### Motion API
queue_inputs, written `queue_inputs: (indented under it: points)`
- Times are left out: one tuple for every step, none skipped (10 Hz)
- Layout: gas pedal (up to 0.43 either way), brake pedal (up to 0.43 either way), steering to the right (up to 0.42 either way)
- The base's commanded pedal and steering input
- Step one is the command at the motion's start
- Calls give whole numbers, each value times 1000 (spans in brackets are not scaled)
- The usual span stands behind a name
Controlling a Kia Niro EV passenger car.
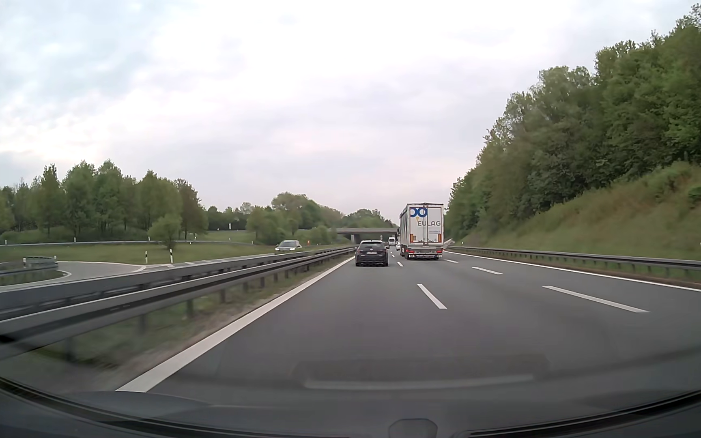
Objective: Follow the waypoints while adhering to traffic rules and regulations
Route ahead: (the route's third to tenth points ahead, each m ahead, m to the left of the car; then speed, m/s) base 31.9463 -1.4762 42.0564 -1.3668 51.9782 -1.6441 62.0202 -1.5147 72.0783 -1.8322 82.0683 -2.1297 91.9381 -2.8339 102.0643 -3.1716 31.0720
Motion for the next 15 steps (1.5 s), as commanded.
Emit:
queue_inputs:
  points:
    - [130,0,1]
    - [130,0,1]
    - [130,0,1]
    - [130,0,1]
    - [87,0,0]
    - [0,0,0]
    - [0,0,1]
    - [0,0,0]
    - [0,0,0]
    - [0,0,1]
    - [0,0,1]
    - [0,0,0]
    - [0,0,1]
    - [0,0,1]
    - [0,0,1]
